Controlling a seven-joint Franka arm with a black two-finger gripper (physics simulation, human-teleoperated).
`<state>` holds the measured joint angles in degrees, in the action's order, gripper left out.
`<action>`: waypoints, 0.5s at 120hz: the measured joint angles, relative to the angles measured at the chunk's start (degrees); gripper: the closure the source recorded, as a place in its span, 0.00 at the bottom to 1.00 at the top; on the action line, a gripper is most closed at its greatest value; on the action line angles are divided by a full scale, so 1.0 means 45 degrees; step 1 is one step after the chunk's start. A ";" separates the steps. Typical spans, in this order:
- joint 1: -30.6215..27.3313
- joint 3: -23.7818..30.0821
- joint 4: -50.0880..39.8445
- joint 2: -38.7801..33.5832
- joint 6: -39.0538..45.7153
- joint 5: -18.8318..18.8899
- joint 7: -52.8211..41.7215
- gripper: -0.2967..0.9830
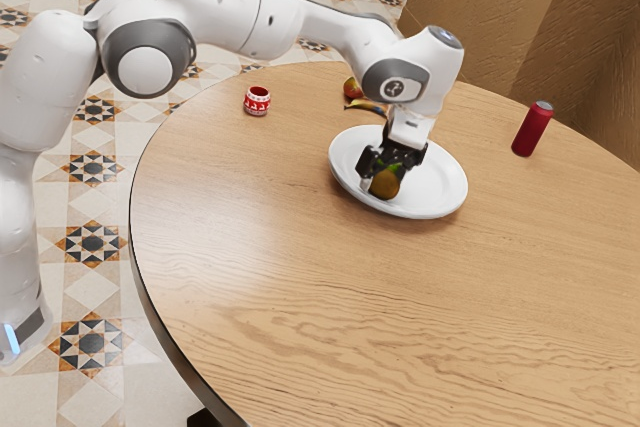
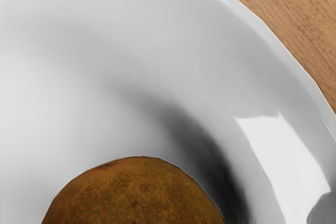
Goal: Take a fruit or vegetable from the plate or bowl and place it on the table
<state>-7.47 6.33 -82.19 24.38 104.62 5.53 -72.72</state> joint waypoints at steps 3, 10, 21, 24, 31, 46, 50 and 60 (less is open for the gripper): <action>0.0000 0.0000 -0.0002 -0.0016 0.0011 0.0000 -0.0001 0.23; 0.0000 0.0006 0.0005 -0.0047 0.0031 0.0000 -0.0004 0.23; 0.0000 0.0001 -0.0001 -0.0058 0.0053 -0.0005 -0.0002 0.28; 0.0000 0.0001 -0.0002 -0.0060 0.0058 -0.0003 0.0001 0.32; 0.0000 0.0001 -0.0003 -0.0057 0.0071 0.0000 0.0007 0.40; 0.0001 -0.0002 -0.0004 -0.0058 0.0143 0.0024 0.0023 0.52; -0.0001 0.0002 0.0001 -0.0069 0.0166 0.0031 0.0027 0.53; 0.0001 0.0036 0.0119 -0.0308 0.0161 0.0044 0.0031 0.56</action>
<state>-7.47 6.49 -81.65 22.99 105.34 5.73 -72.58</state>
